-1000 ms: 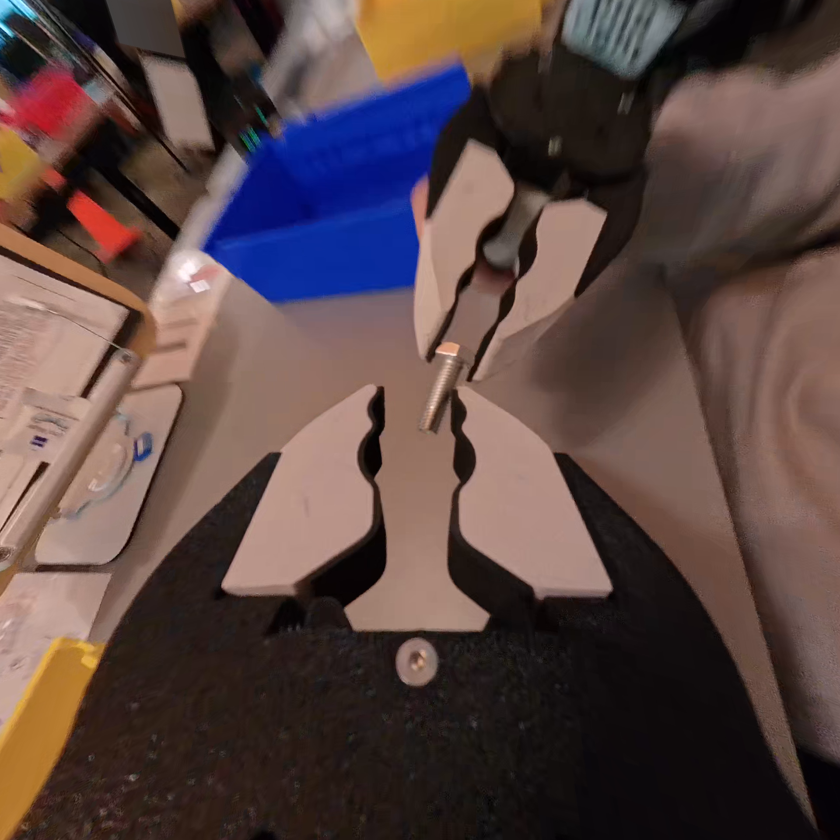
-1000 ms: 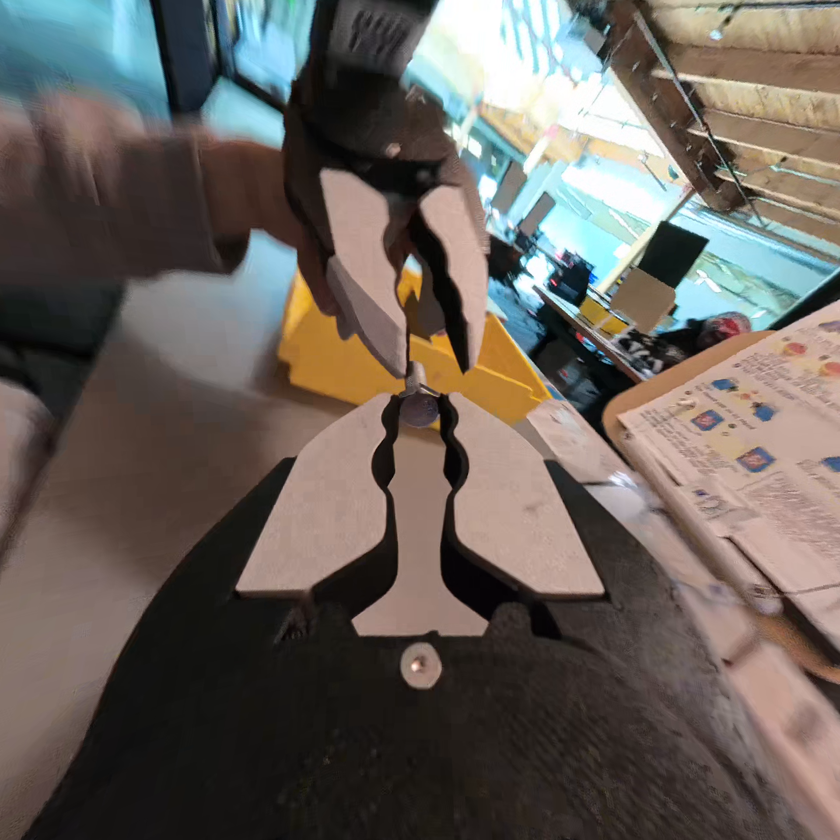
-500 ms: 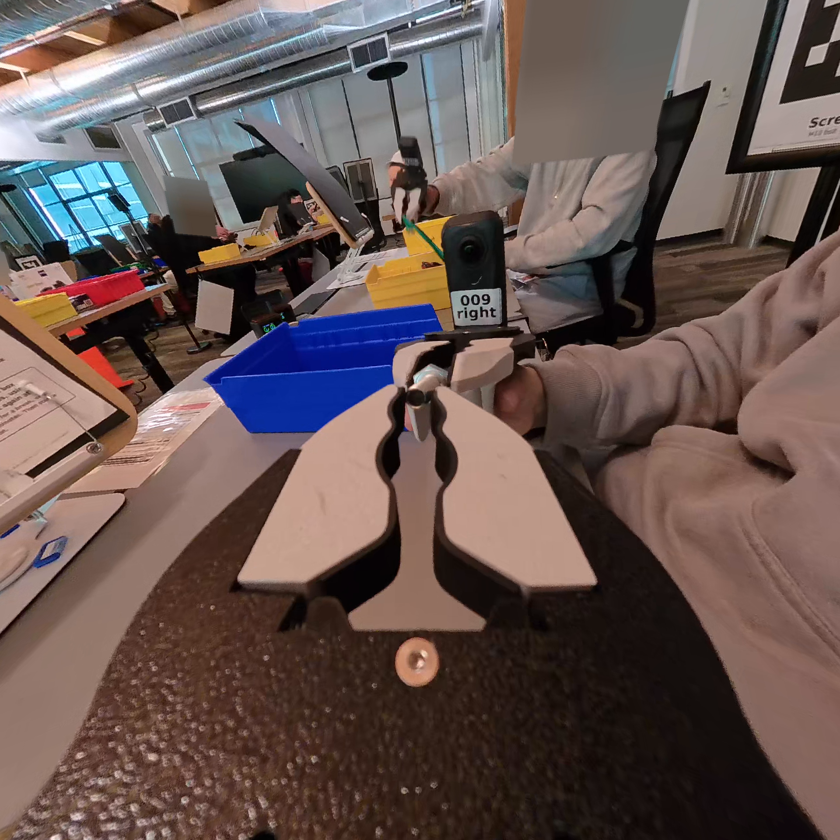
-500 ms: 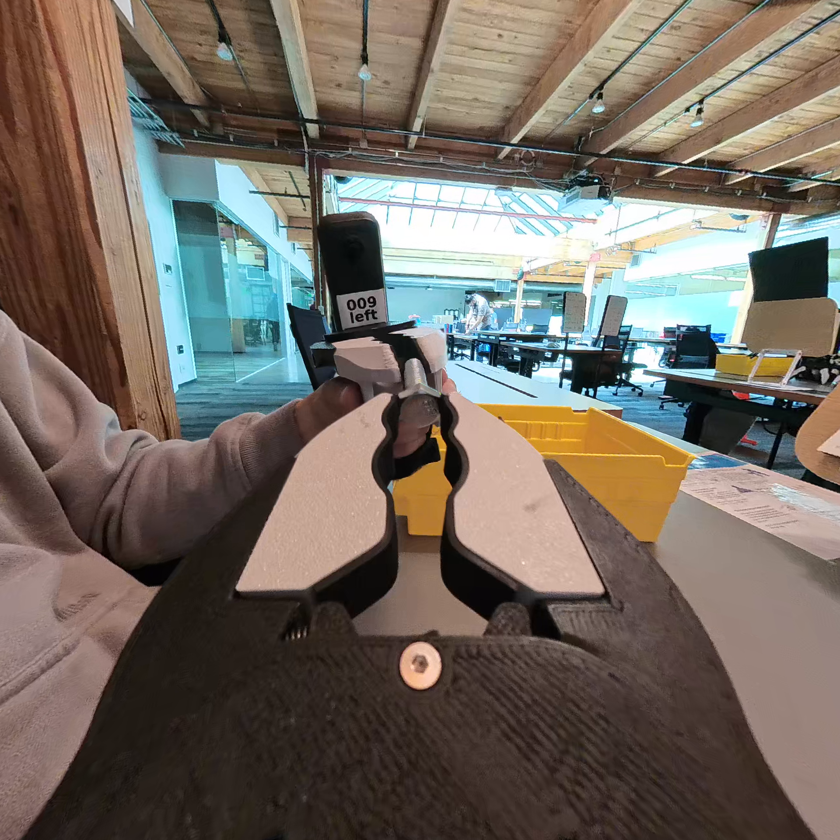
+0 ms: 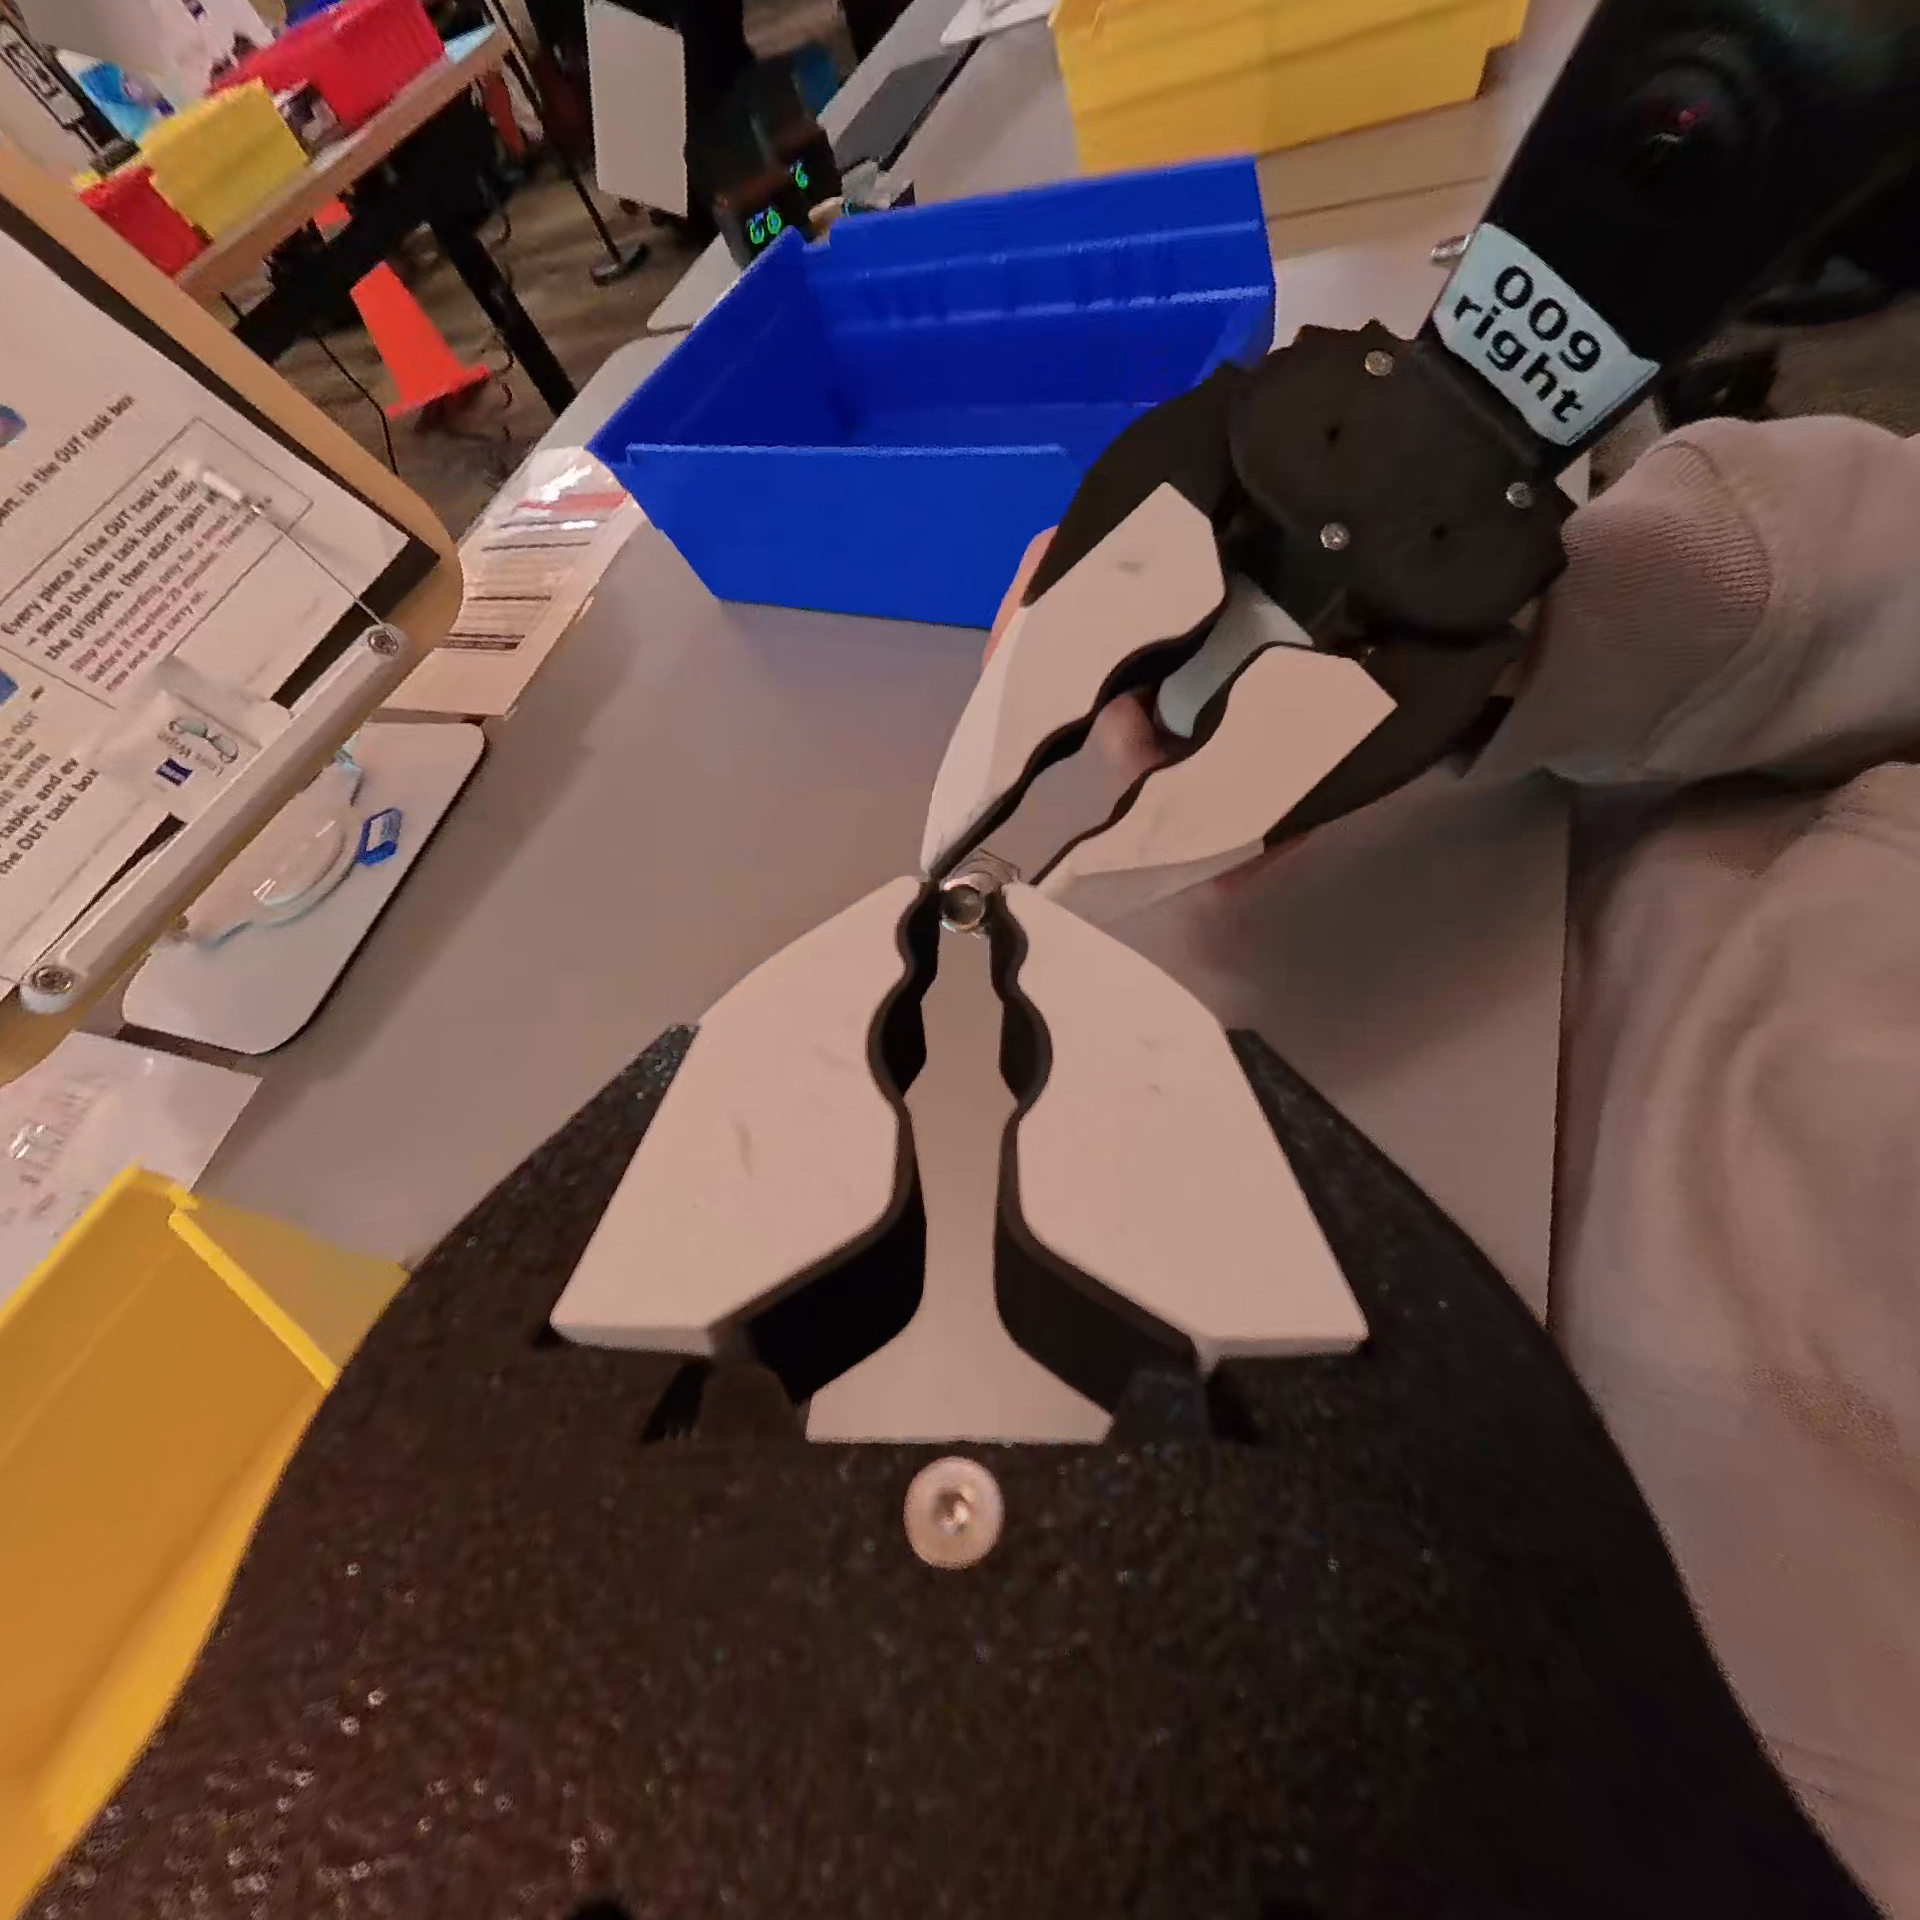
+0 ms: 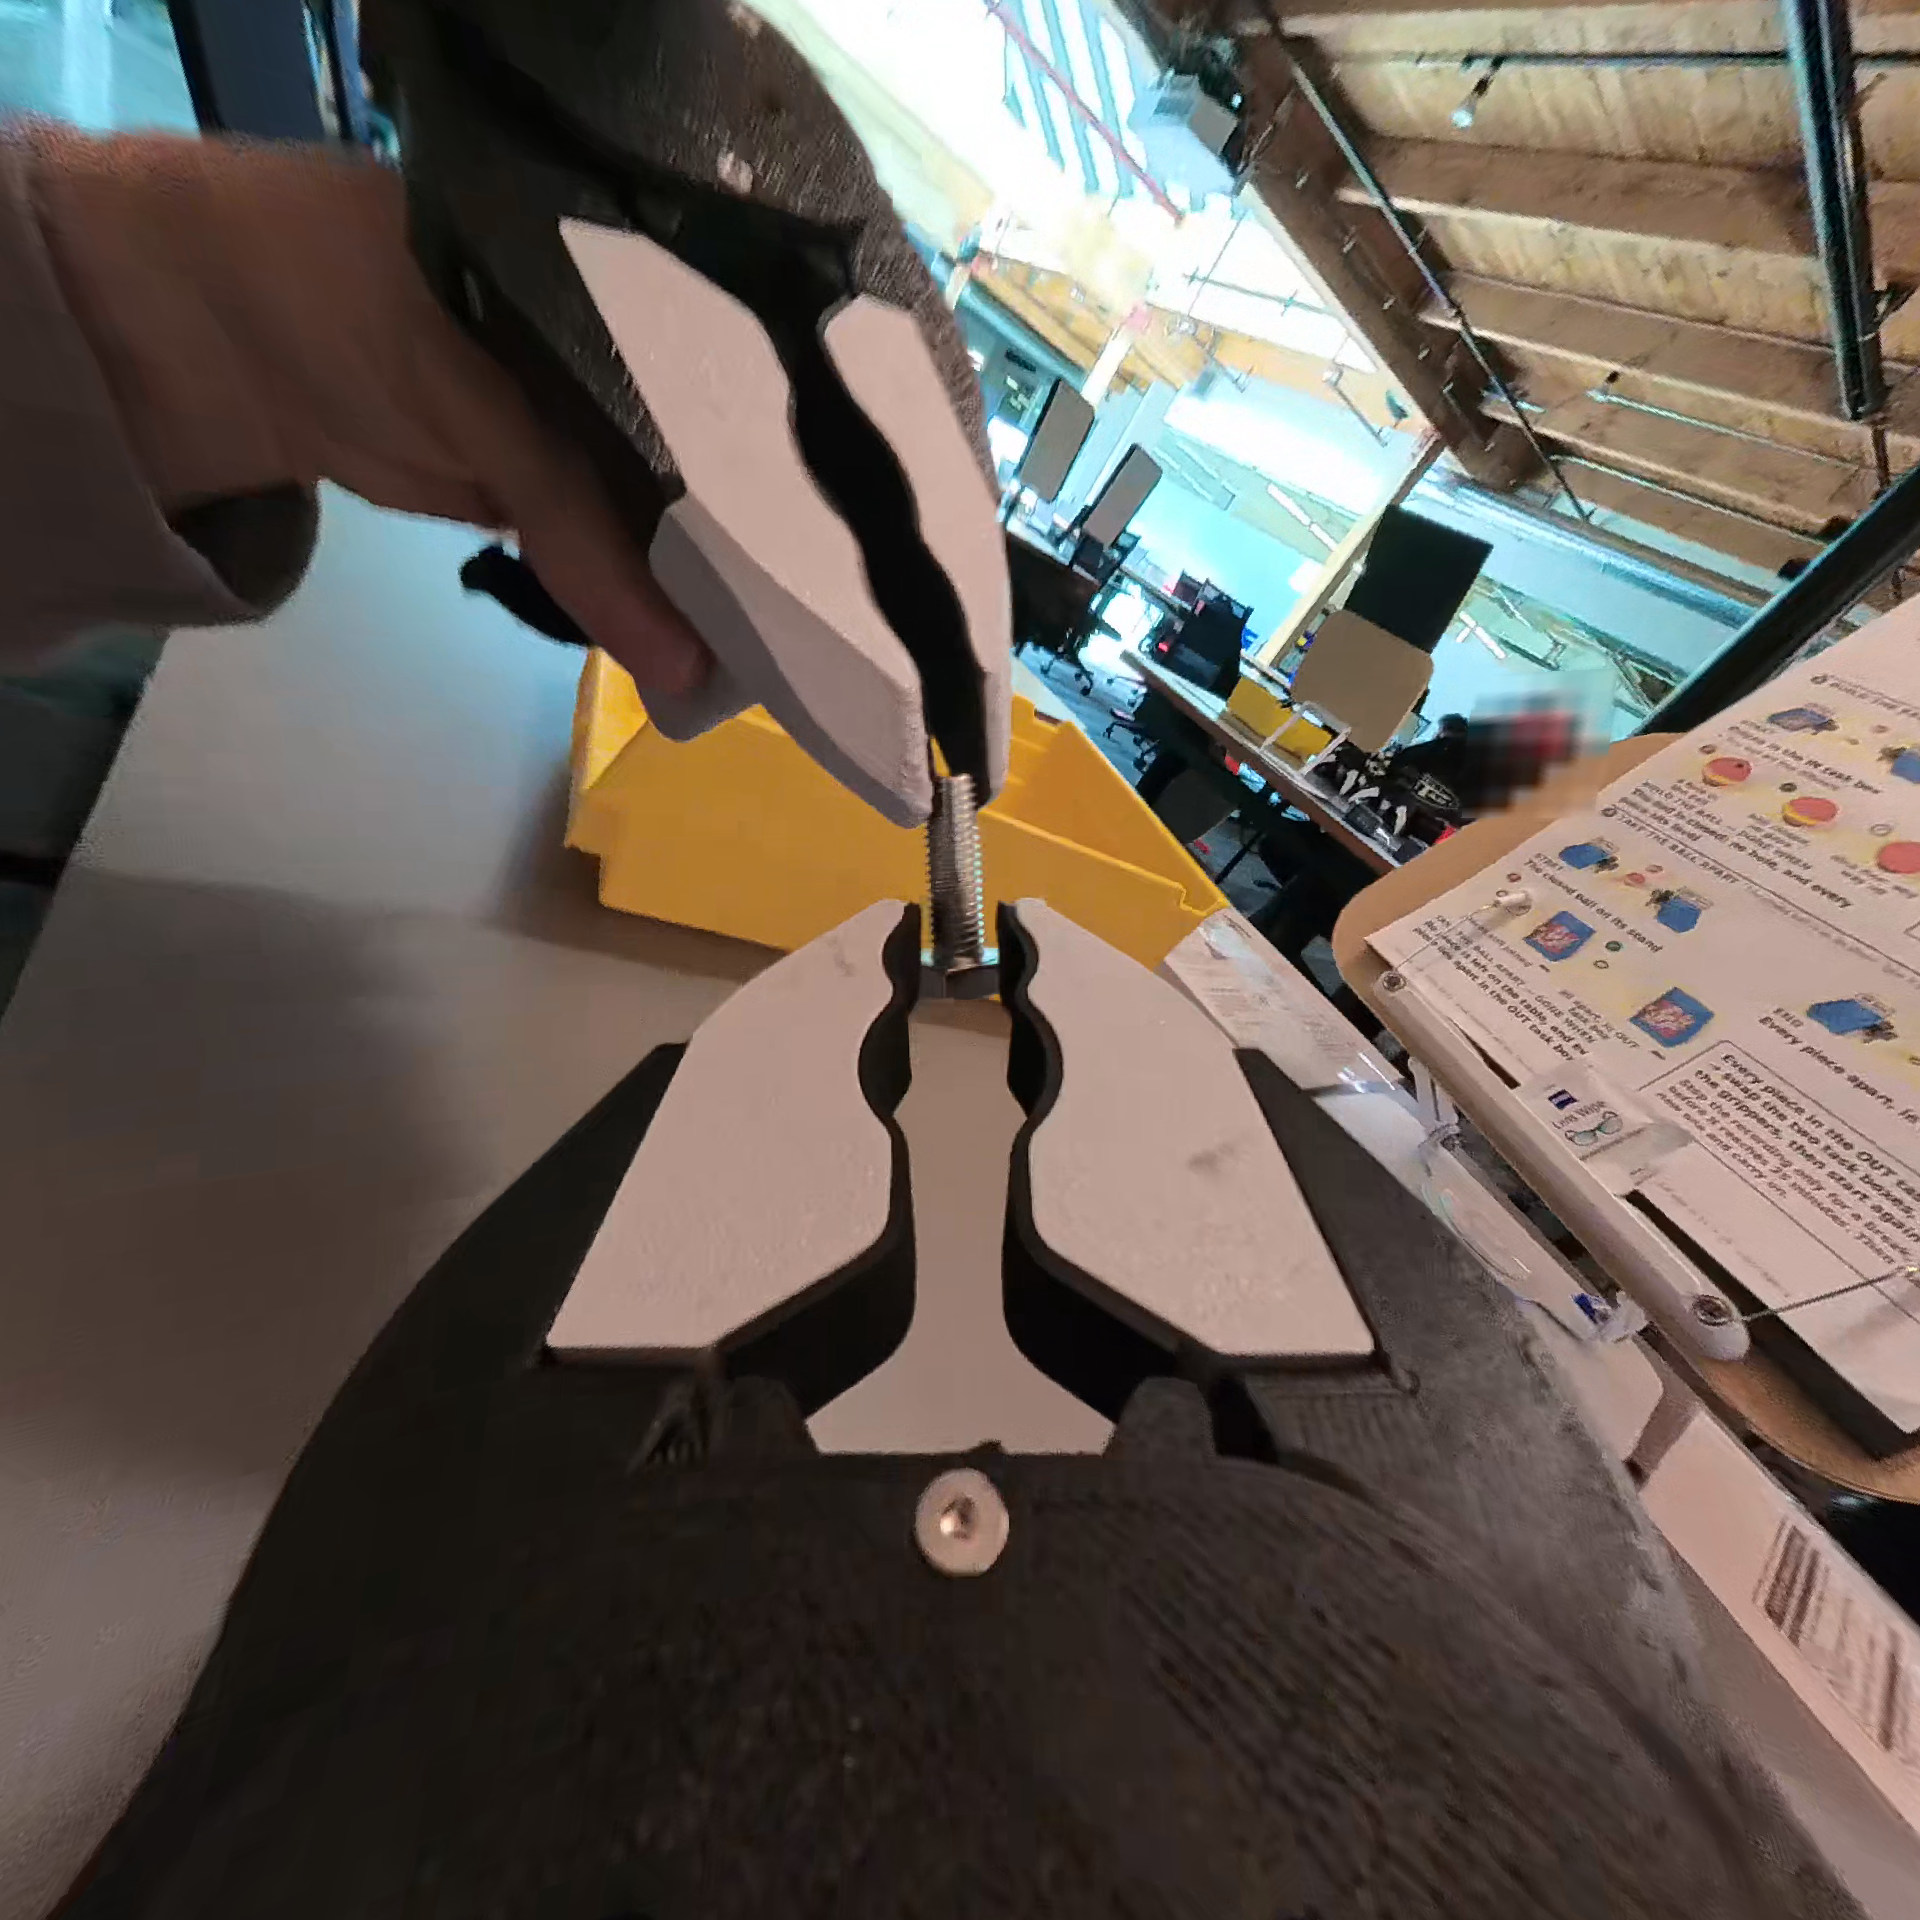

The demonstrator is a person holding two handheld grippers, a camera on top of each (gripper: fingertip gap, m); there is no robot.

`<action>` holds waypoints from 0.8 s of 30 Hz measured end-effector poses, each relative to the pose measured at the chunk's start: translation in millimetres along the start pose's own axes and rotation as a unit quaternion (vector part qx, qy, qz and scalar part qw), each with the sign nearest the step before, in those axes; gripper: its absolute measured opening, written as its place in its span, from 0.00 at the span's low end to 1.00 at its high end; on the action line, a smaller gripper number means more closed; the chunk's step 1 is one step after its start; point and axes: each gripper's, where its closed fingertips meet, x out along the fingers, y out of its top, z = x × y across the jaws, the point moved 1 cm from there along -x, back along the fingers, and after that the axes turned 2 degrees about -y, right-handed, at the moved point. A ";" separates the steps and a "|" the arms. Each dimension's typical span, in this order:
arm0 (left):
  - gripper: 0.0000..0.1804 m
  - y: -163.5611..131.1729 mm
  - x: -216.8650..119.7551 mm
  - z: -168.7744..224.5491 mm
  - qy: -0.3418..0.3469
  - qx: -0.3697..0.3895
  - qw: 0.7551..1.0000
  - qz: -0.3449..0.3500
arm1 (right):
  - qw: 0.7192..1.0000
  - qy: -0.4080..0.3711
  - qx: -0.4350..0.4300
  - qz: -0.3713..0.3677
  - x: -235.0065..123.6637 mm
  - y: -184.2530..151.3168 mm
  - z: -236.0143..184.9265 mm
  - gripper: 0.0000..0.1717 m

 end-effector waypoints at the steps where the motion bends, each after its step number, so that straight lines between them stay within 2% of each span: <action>1: 0.05 -0.9 1.3 0.8 0.000 -0.001 1.000 -0.005 | 1.000 0.003 -0.008 -0.007 1.3 -2.9 -2.3 0.08; 6: 0.05 -9.0 8.7 -0.8 0.006 -0.007 0.999 -0.032 | 0.999 0.012 0.017 -0.042 6.2 -14.7 -5.2 0.05; 10: 0.06 -6.9 10.4 -4.2 0.010 -0.015 1.000 -0.009 | 0.996 0.008 0.088 -0.008 7.2 -16.0 -2.5 0.05; 12: 0.08 0.7 -3.5 -13.6 0.026 -0.037 0.999 0.022 | 0.993 -0.008 0.120 -0.001 5.5 -20.7 4.6 0.05; 15: 0.11 -5.0 -51.3 -42.1 0.077 -0.075 0.994 0.024 | 0.986 -0.041 0.156 0.029 -1.6 -31.0 17.0 0.05; 17: 0.12 -31.9 -82.8 -65.3 0.115 -0.111 0.987 -0.022 | 0.981 -0.060 0.181 0.034 -4.4 -40.4 23.7 0.05; 20: 0.17 -91.7 -108.9 -92.5 0.122 -0.173 0.966 -0.149 | 0.977 -0.059 0.196 0.063 -7.3 -36.3 27.9 0.05; 24: 0.21 -161.8 -100.4 -114.6 0.087 -0.239 0.924 -0.285 | 0.976 -0.068 0.200 0.059 -5.8 -42.1 30.2 0.05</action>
